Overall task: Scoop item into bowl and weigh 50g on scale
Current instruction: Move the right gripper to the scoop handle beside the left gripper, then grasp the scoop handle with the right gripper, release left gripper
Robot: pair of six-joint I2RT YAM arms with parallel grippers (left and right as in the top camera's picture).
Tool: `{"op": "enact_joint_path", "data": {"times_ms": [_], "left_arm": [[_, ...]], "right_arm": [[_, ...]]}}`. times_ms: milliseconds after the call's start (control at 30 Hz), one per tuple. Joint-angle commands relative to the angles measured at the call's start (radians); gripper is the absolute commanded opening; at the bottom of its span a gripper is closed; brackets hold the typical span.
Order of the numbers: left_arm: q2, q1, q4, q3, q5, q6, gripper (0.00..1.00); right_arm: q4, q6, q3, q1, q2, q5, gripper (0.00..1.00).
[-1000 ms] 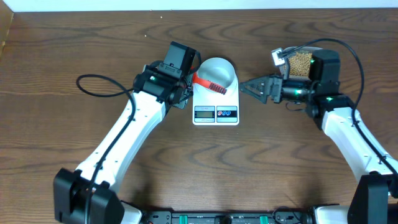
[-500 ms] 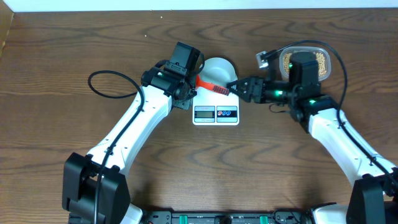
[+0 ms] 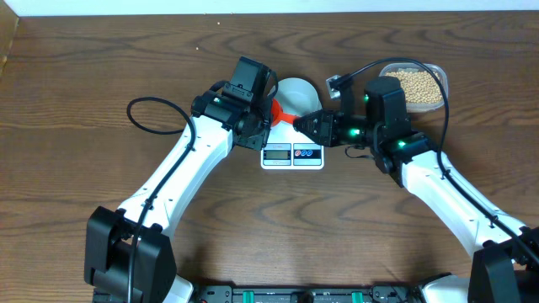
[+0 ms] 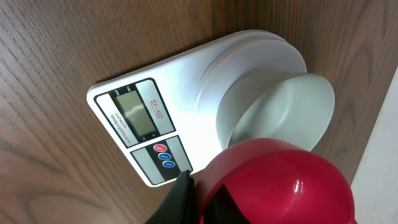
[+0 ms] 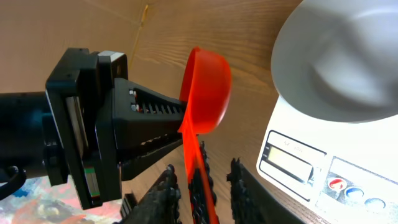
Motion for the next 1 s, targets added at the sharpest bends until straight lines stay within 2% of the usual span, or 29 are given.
{"op": "enact_joint_path", "data": {"times_ms": [0,300,967], "left_arm": [[0.000,-0.007,-0.002,-0.006,0.018,-0.009,0.07],[0.000,-0.010,-0.001,-0.006,0.031,-0.009,0.07],[0.000,-0.011,-0.002,-0.006,0.035,-0.009,0.07]], "right_arm": [[0.003,0.003,0.023,0.016,0.002,0.037,0.23],[0.023,0.051,0.023,0.016,0.002,0.058,0.17],[0.051,0.099,0.023,0.032,0.002,0.066,0.15]]}}
